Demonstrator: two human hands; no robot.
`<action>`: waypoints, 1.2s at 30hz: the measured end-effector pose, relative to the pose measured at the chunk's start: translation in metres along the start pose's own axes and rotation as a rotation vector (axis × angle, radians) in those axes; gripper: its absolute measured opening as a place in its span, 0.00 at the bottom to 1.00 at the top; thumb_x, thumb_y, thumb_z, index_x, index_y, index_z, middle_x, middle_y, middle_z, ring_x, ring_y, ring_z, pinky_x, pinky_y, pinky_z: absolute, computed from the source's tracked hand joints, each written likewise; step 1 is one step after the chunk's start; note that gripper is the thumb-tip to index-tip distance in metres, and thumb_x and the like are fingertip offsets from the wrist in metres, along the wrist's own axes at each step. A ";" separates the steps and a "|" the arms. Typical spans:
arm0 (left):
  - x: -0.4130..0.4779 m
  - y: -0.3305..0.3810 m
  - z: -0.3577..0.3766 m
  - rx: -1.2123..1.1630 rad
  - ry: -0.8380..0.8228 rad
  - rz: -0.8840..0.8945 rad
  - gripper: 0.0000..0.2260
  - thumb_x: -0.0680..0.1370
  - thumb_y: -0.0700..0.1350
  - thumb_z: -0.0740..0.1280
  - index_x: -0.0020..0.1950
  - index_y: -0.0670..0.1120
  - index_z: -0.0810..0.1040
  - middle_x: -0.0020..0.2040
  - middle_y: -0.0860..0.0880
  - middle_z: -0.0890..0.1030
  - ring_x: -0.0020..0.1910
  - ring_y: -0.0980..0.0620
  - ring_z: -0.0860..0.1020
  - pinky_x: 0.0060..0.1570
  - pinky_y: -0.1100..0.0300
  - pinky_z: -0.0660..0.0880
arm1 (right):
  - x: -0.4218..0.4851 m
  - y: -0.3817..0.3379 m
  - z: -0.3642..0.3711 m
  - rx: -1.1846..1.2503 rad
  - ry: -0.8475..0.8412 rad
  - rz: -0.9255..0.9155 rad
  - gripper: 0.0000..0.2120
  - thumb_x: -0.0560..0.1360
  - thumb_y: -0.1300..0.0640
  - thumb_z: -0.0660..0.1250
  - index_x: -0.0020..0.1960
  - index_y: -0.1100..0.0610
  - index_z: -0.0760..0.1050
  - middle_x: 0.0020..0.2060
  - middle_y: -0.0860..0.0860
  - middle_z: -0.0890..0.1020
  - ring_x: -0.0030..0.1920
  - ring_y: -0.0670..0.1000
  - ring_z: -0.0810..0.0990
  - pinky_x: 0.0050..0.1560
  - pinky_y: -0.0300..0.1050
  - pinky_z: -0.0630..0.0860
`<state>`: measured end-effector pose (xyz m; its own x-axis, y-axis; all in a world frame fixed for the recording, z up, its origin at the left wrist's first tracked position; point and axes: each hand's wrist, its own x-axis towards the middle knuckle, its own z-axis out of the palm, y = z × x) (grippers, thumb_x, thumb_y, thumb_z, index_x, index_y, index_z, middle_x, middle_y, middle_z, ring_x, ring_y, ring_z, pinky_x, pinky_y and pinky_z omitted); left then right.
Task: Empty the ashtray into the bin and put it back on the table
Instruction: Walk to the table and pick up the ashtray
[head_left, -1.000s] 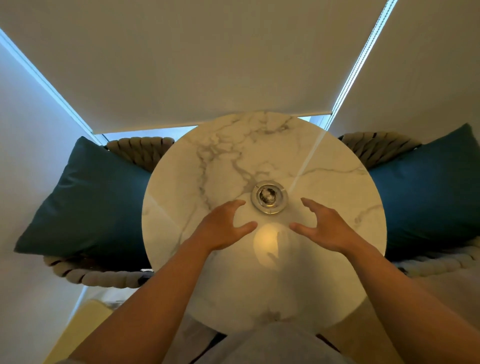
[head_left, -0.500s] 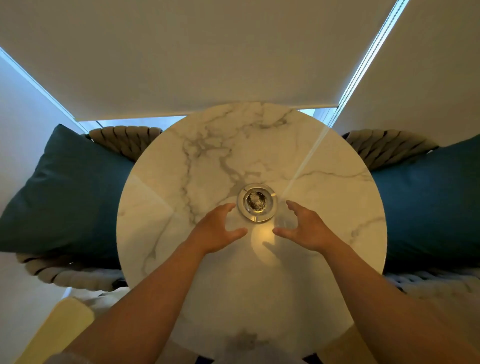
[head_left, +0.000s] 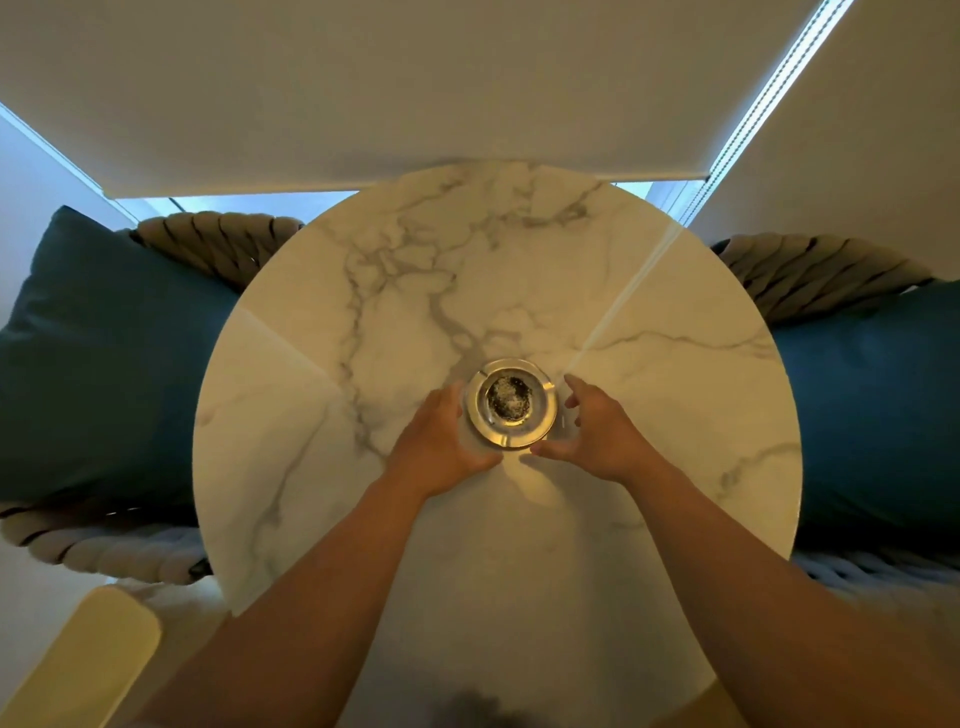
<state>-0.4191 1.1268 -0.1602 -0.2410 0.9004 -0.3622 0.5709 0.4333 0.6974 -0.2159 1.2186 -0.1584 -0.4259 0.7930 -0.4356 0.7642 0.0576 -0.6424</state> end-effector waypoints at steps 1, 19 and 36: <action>0.003 0.002 0.001 -0.009 0.013 -0.005 0.42 0.55 0.64 0.73 0.65 0.64 0.59 0.47 0.60 0.69 0.53 0.51 0.74 0.50 0.53 0.74 | 0.003 0.001 0.001 -0.007 -0.002 0.000 0.56 0.58 0.45 0.81 0.76 0.59 0.56 0.67 0.59 0.71 0.65 0.58 0.72 0.64 0.52 0.70; 0.040 0.007 0.019 0.126 -0.049 -0.008 0.43 0.60 0.58 0.77 0.70 0.59 0.61 0.64 0.53 0.74 0.63 0.48 0.73 0.55 0.48 0.74 | 0.030 0.001 0.011 0.013 -0.064 -0.048 0.56 0.51 0.43 0.82 0.72 0.52 0.60 0.58 0.52 0.76 0.59 0.52 0.74 0.58 0.52 0.73; -0.010 0.037 -0.063 0.066 0.014 0.167 0.41 0.53 0.62 0.78 0.63 0.63 0.66 0.55 0.59 0.77 0.53 0.55 0.77 0.48 0.49 0.77 | -0.016 -0.068 -0.015 0.024 0.060 -0.228 0.42 0.53 0.45 0.82 0.62 0.46 0.66 0.53 0.46 0.78 0.52 0.48 0.76 0.50 0.48 0.76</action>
<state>-0.4456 1.1363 -0.0918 -0.1492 0.9602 -0.2360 0.6542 0.2748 0.7047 -0.2536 1.2112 -0.0980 -0.5563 0.7956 -0.2398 0.6393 0.2254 -0.7352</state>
